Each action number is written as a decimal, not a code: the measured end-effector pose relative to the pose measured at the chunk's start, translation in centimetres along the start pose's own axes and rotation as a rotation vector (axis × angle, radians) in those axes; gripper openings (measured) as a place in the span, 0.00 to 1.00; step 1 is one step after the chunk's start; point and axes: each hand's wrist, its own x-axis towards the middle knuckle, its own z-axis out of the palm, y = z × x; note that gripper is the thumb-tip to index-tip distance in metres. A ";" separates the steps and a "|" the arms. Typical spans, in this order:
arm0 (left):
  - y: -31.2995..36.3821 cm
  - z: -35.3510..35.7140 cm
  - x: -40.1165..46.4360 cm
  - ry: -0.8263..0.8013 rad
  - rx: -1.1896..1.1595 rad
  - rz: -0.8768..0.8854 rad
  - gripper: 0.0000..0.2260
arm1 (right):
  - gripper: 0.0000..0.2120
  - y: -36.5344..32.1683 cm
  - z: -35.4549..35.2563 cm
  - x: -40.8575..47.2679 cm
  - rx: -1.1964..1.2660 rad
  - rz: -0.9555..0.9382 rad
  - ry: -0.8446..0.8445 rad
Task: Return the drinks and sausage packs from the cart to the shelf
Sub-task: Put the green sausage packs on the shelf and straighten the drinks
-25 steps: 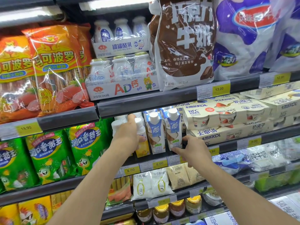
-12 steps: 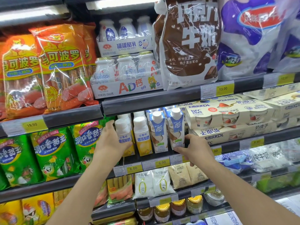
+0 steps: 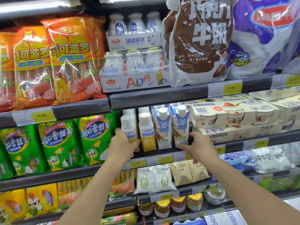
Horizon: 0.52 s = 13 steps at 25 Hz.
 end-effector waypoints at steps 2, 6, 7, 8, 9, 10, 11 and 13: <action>0.0 0.1 -0.4 0.006 0.003 -0.001 0.19 | 0.12 0.0 0.0 0.0 -0.003 0.005 0.005; -0.3 0.0 -0.4 0.006 0.002 -0.017 0.20 | 0.12 -0.1 0.1 -0.1 -0.020 -0.002 0.019; -0.4 0.0 -0.5 -0.008 0.000 -0.027 0.21 | 0.12 -0.1 0.2 -0.2 -0.021 -0.003 0.026; -0.6 -0.1 -0.6 -0.017 0.002 -0.029 0.22 | 0.12 0.0 0.3 -0.2 -0.020 -0.002 0.037; -1.0 0.0 -0.6 -0.028 0.010 -0.022 0.23 | 0.13 0.0 0.4 -0.3 -0.019 0.001 0.047; -1.2 -0.2 -0.8 -0.036 0.002 -0.018 0.23 | 0.14 0.0 0.5 -0.3 -0.029 0.007 0.053; -1.6 -0.4 -1.0 -0.046 -0.019 -0.009 0.24 | 0.15 0.1 0.6 -0.3 -0.049 0.007 0.053; -2.4 -1.0 -1.2 -0.086 -0.036 0.016 0.27 | 0.16 -0.1 0.6 -0.5 -0.094 0.008 0.050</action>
